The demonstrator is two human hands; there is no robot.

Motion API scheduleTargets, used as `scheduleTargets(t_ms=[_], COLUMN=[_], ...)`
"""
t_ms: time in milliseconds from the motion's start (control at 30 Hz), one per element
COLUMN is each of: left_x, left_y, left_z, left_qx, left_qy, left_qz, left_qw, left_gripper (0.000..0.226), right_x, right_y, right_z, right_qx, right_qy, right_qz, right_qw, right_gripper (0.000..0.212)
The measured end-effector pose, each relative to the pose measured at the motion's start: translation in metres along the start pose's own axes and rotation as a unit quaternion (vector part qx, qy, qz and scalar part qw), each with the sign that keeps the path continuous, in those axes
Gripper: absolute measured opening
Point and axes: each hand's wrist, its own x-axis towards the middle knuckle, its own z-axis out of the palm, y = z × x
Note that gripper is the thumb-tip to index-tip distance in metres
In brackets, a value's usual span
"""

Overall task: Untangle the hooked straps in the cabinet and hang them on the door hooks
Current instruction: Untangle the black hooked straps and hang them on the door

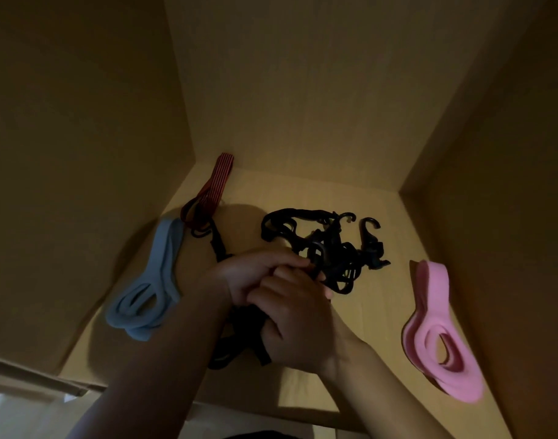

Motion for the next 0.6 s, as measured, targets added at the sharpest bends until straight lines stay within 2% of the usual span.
scheduleTargets(t_ms=[67, 200, 300, 433, 500, 600], left_x=[0.002, 0.010, 0.017, 0.028, 0.030, 0.031], left_y=[-0.007, -0.013, -0.019, -0.023, -0.026, -0.029], left_z=[-0.003, -0.005, -0.006, -0.008, -0.011, -0.014], left_qx=[0.003, -0.071, -0.170, -0.233, -0.217, -0.153], left_qy=[0.018, 0.046, 0.062, 0.125, 0.145, 0.152], left_qz=[0.002, 0.030, 0.027, 0.053, 0.062, 0.073], left_qw=[1.000, 0.996, 0.983, 0.963, 0.963, 0.974], left_gripper=[0.064, 0.029, 0.025, 0.024, 0.024, 0.019], right_x=[-0.001, -0.008, -0.020, -0.032, -0.038, -0.042], right_y=[0.001, 0.004, 0.013, 0.028, 0.034, 0.040], right_z=[0.002, 0.005, 0.011, 0.011, 0.007, 0.000], right_qx=[0.006, 0.014, 0.021, 0.029, 0.042, 0.054], right_qy=[-0.009, -0.007, 0.025, 0.089, 0.111, 0.131], right_qz=[0.006, 0.002, 0.023, 0.068, 0.112, 0.231], right_qw=[1.000, 1.000, 0.999, 0.993, 0.987, 0.963], right_gripper=[0.029, 0.029, 0.032, 0.032, 0.030, 0.019])
